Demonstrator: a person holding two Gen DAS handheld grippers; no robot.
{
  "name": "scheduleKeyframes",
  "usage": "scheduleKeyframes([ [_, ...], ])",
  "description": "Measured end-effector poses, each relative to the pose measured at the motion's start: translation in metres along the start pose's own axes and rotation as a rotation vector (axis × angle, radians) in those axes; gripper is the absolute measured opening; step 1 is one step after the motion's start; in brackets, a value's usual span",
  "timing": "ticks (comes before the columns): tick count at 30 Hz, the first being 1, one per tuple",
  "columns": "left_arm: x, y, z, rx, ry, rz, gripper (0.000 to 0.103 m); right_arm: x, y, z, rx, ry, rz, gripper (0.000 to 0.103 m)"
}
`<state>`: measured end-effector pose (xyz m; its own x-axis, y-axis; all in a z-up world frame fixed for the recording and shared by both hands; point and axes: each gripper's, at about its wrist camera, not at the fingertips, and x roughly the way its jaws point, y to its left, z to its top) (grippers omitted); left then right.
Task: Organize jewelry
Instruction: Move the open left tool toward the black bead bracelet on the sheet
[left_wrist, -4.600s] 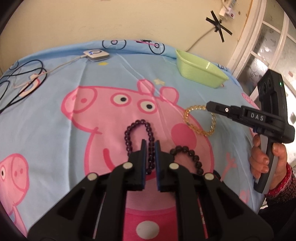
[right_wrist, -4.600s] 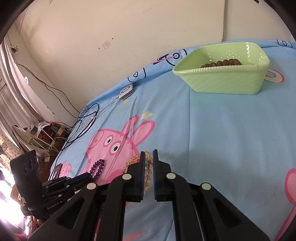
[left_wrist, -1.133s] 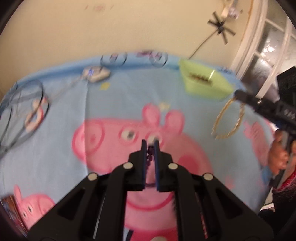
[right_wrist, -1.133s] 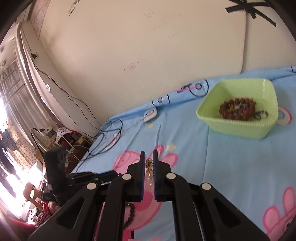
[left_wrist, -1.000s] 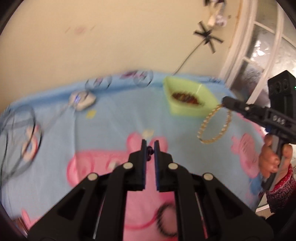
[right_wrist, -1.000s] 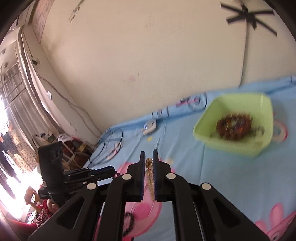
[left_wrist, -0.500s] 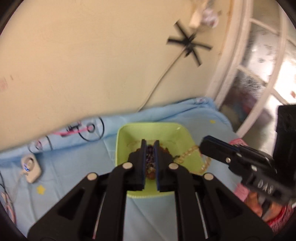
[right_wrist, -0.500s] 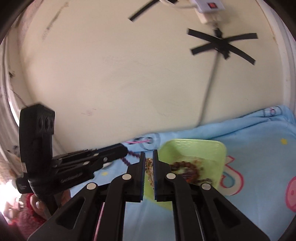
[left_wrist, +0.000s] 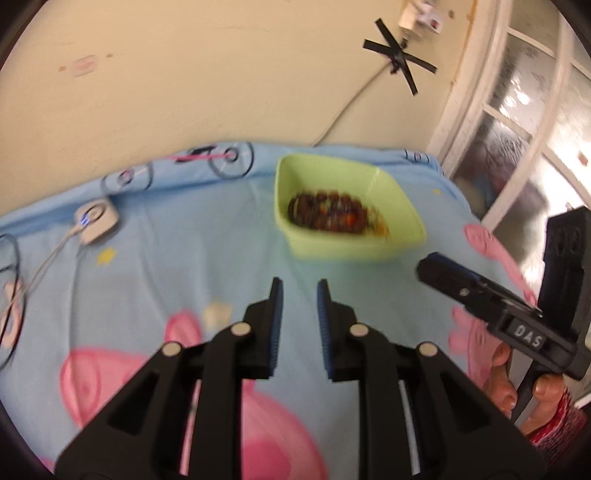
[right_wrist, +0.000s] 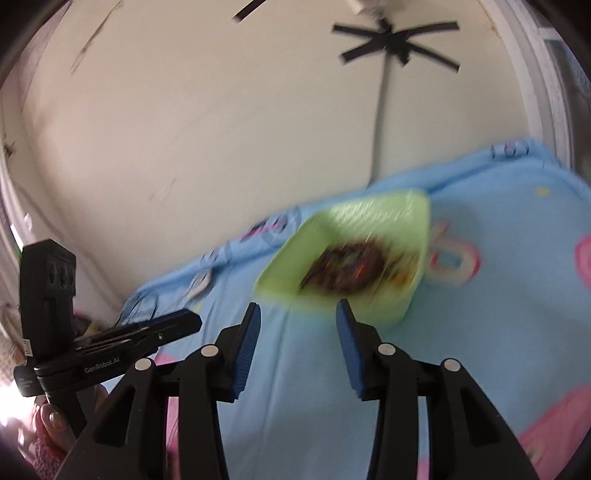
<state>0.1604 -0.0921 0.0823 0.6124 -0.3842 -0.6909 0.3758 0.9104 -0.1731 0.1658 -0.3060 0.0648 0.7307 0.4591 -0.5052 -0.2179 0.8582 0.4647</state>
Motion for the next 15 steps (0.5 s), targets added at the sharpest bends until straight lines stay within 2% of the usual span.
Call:
scheduleKeyframes([
  [4,-0.020,0.007,-0.043,-0.020,0.007,0.012,0.022,-0.003,0.018,-0.041,0.018,0.067,0.015,0.018],
  [7,-0.029,0.002,-0.067,-0.010,0.014,0.011,0.022,-0.015,0.025,-0.069,0.045,0.076,-0.029,0.018],
  [11,-0.036,-0.013,-0.086,0.033,0.006,-0.003,0.022,-0.032,0.026,-0.092,0.099,0.079,-0.090,0.018],
  [15,-0.034,-0.024,-0.098,0.070,-0.008,0.035,0.022,-0.045,0.031,-0.104,0.104,0.050,-0.129,0.018],
])
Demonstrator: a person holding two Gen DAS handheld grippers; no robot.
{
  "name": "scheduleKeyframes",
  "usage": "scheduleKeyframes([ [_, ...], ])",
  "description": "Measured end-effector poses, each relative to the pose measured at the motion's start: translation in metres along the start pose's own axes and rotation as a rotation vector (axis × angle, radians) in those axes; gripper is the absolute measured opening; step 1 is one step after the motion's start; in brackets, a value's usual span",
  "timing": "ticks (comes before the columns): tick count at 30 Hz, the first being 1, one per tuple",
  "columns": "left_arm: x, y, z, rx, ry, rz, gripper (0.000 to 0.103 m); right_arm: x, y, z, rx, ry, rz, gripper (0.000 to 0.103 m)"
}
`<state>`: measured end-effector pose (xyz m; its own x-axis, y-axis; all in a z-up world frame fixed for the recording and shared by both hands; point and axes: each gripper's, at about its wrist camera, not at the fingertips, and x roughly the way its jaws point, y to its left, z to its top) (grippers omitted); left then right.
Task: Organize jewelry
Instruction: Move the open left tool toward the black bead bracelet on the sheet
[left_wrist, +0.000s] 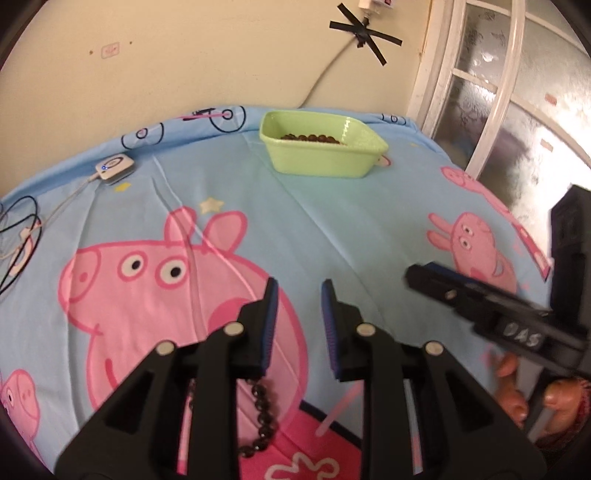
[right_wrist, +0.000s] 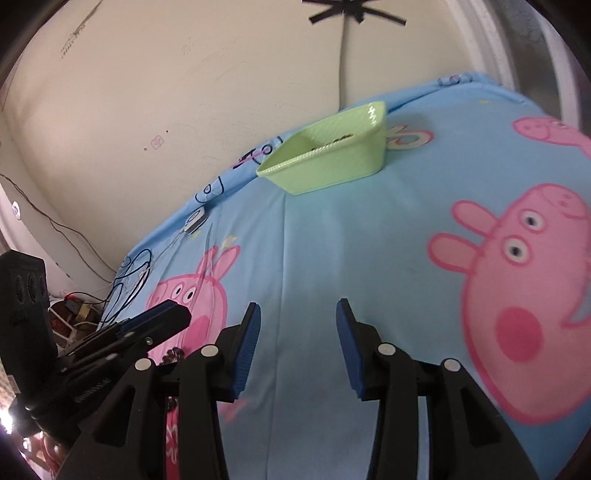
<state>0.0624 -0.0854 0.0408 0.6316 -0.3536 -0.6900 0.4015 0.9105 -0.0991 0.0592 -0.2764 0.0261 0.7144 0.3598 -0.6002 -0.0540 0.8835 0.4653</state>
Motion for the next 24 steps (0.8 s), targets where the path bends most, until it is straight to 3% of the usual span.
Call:
scheduleKeyframes([
  [9,-0.006,-0.001,-0.028,0.005,-0.049,0.077,0.023,-0.014,-0.026,-0.009,0.085,-0.075,-0.102,0.018],
  [18,-0.021,0.020,-0.030,-0.109,-0.119,0.057,0.023,-0.011,-0.038,-0.009,0.143,-0.073,-0.071,0.019],
  [24,-0.022,0.018,-0.031,-0.101,-0.132,0.073,0.023,-0.014,-0.031,-0.012,0.109,-0.085,-0.051,0.020],
])
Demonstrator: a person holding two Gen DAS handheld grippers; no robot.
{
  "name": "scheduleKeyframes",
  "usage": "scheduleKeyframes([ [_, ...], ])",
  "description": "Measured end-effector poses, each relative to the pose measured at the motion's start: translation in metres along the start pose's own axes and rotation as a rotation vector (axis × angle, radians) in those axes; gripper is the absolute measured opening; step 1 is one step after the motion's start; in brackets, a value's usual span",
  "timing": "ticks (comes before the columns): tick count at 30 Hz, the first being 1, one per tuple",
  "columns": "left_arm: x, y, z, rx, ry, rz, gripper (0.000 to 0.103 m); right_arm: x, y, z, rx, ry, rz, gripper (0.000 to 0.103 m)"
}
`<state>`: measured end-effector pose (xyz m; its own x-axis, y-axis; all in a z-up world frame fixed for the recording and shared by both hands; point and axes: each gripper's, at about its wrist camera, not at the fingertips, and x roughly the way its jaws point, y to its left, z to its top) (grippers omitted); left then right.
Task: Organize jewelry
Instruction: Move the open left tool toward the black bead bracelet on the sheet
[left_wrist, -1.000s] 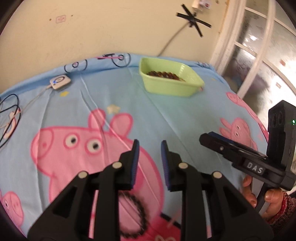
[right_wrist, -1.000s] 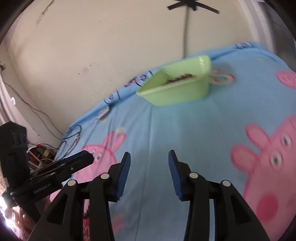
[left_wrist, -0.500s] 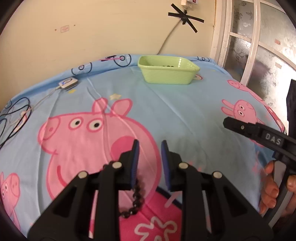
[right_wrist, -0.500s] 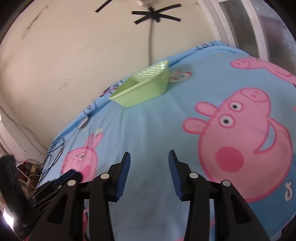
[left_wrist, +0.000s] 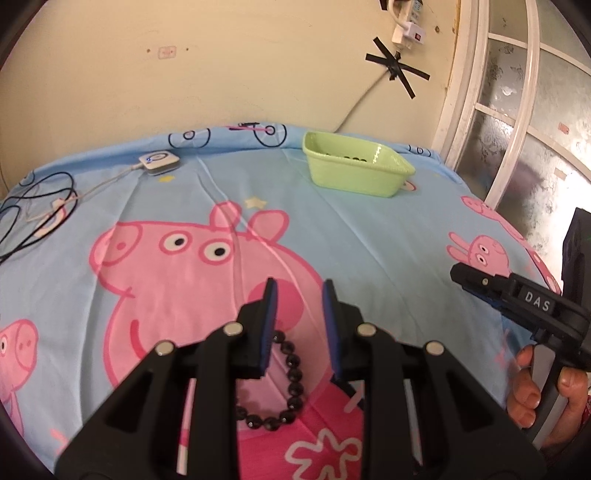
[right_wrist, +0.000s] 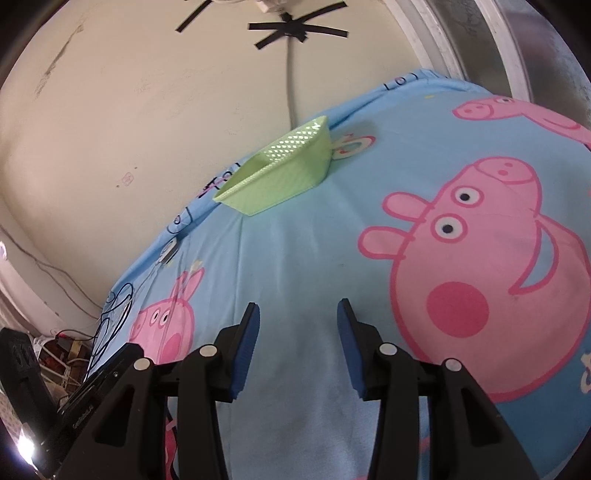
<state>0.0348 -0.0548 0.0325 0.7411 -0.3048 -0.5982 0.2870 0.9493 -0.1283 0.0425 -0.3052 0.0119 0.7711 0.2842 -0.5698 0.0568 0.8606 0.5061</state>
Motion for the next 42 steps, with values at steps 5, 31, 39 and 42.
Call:
scheduleKeyframes([
  [5,-0.005,-0.005,-0.002,0.015,-0.021,0.021,0.023,0.000,0.005,-0.001,-0.028,0.001,0.009,0.020],
  [31,-0.006,-0.004,0.000,0.021,-0.028,0.045,0.036,0.000,0.005,-0.003,-0.018,0.008,0.023,0.020],
  [39,-0.005,-0.003,0.001,0.026,-0.024,0.047,0.045,0.000,0.005,-0.003,-0.019,0.006,0.030,0.020],
  [42,-0.006,-0.004,0.001,0.031,-0.027,0.048,0.045,0.000,0.005,-0.003,-0.019,0.006,0.034,0.020],
])
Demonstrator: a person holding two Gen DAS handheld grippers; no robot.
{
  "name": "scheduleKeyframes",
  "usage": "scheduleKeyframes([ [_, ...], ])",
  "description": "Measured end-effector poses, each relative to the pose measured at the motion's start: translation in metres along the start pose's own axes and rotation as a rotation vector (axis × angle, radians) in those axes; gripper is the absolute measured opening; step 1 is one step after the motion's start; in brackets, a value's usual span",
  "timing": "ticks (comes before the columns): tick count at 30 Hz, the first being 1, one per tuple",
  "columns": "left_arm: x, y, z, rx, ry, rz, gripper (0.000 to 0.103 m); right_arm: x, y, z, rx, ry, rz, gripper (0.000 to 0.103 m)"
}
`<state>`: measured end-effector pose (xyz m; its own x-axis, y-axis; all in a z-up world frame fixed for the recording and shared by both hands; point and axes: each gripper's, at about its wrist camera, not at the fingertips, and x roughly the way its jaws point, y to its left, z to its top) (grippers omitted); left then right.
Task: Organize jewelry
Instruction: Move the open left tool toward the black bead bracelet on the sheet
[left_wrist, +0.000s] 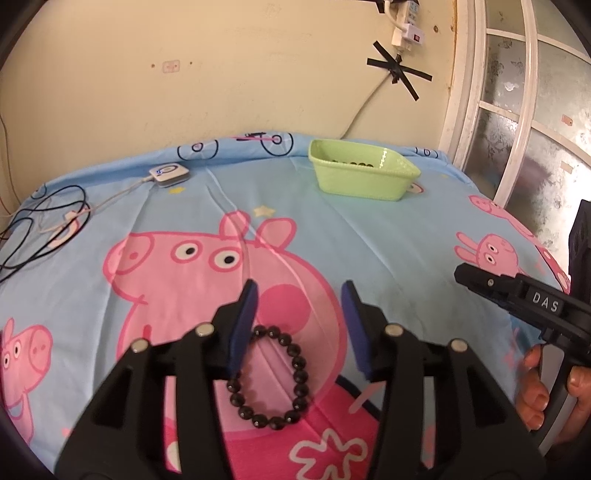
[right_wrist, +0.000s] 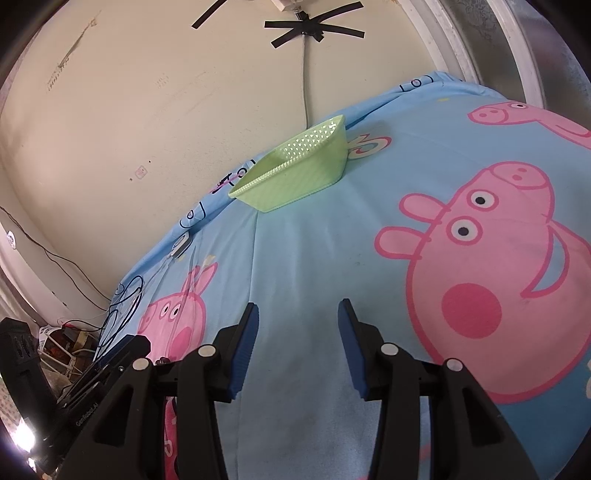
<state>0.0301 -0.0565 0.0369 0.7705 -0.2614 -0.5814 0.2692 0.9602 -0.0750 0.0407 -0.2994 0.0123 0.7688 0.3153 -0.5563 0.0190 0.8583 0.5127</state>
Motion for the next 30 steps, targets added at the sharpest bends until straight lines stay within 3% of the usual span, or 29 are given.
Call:
scheduleKeyframes([
  [16,0.000,0.000,0.001,0.007,-0.002,0.000,0.045,0.000,0.000,0.000,-0.003,0.003,0.002,0.021],
  [26,-0.007,-0.003,0.001,0.041,-0.049,0.023,0.046,0.000,0.002,-0.001,-0.019,-0.003,0.009,0.021],
  [28,-0.011,-0.003,0.001,0.039,-0.068,0.031,0.059,0.000,0.002,-0.001,-0.018,-0.003,0.011,0.021],
  [30,-0.016,-0.003,0.000,0.041,-0.095,0.036,0.060,0.000,0.002,-0.001,-0.019,-0.004,0.012,0.021],
])
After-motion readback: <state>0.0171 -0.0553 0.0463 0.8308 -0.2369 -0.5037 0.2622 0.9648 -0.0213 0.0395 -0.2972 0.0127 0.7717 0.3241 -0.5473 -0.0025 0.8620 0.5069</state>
